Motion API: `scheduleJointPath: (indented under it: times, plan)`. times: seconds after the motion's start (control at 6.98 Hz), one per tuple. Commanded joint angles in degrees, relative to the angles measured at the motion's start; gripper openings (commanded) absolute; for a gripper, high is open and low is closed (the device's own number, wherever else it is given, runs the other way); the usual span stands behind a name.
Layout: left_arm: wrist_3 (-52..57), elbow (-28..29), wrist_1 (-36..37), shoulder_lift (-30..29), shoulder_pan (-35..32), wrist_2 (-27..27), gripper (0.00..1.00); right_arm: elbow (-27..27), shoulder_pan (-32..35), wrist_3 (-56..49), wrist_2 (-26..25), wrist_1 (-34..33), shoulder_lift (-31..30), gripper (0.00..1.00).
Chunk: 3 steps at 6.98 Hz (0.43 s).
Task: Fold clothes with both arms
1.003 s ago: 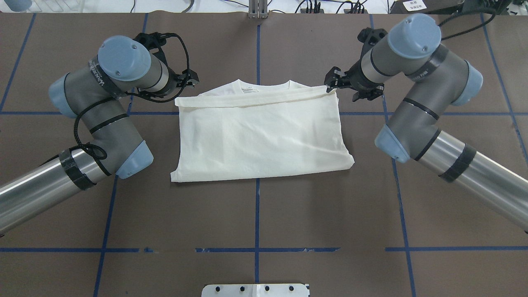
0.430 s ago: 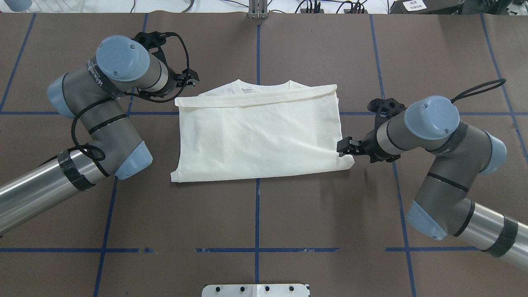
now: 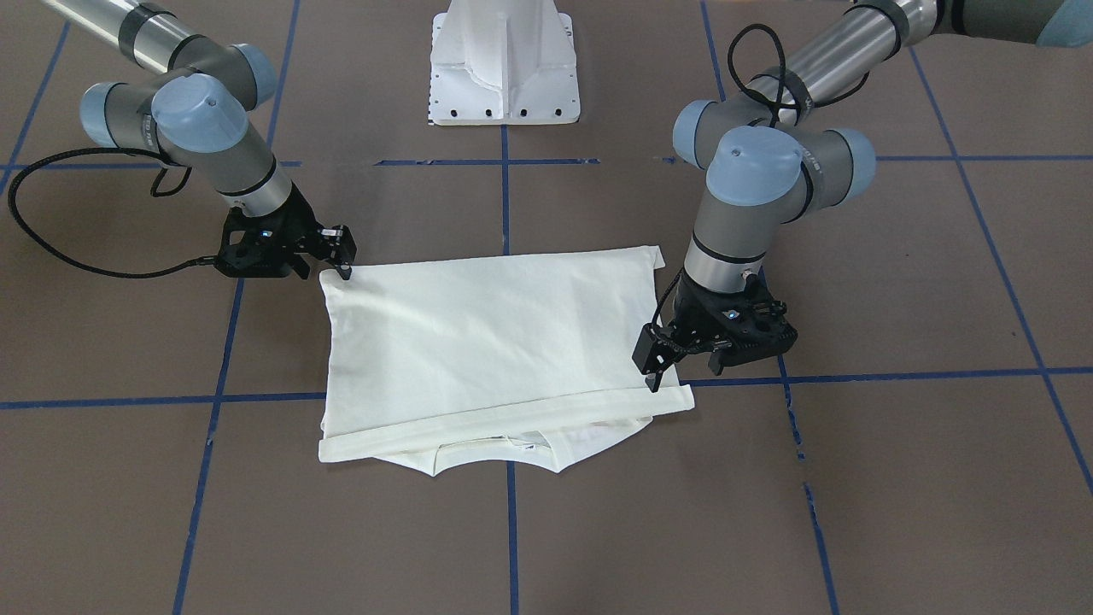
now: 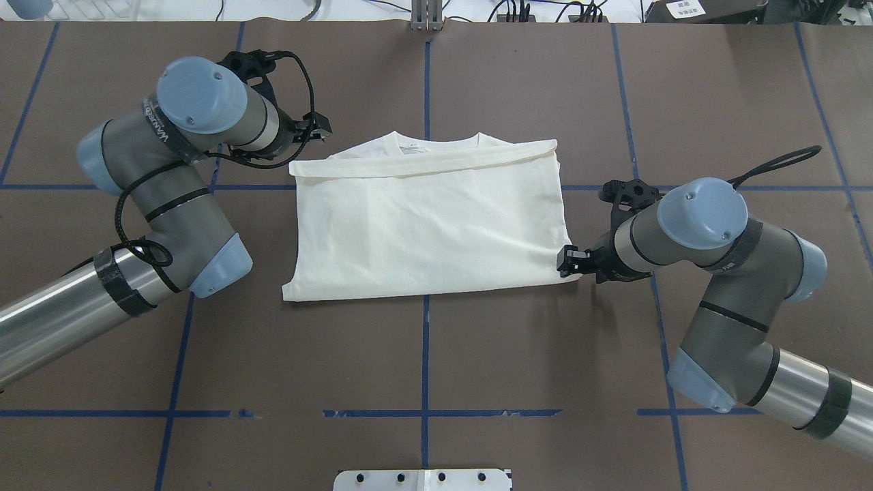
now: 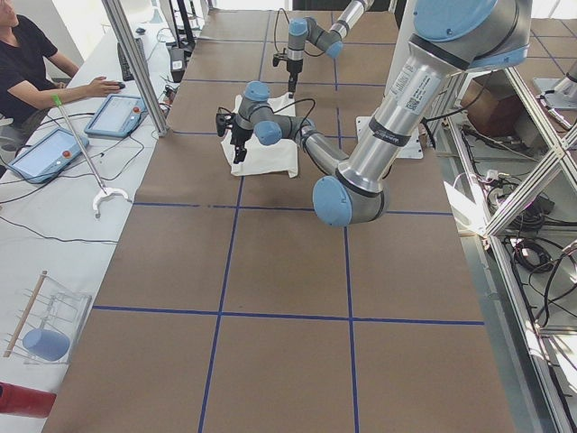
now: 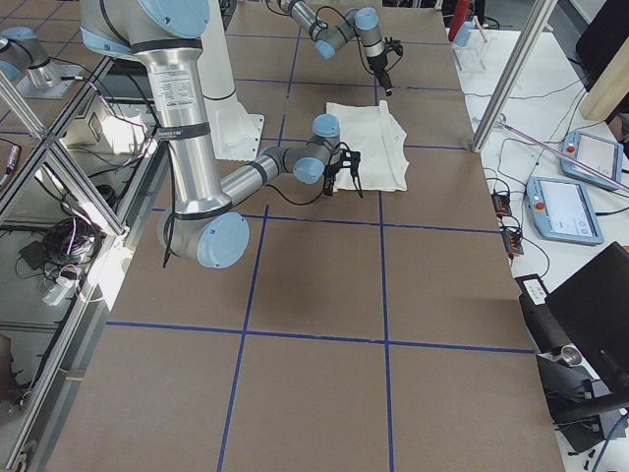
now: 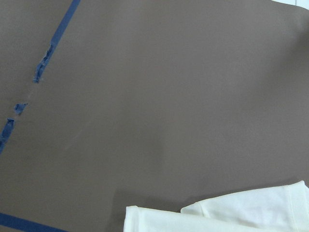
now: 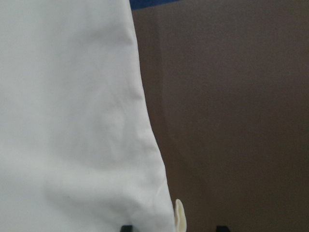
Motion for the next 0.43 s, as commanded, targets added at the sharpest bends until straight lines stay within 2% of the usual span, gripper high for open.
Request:
scheduleJointPath:
  times: [0.0,0.29]
  plan:
    - [0.0,-0.5,0.0,0.3,0.0,0.0,1.0,-0.1,-0.1,-0.3,0.5,0.0,0.1,0.0]
    - [0.0,-0.5,-0.1,0.3,0.1,0.0,1.0,1.8,0.2,-0.4,2.4,0.0,-0.7,0.0]
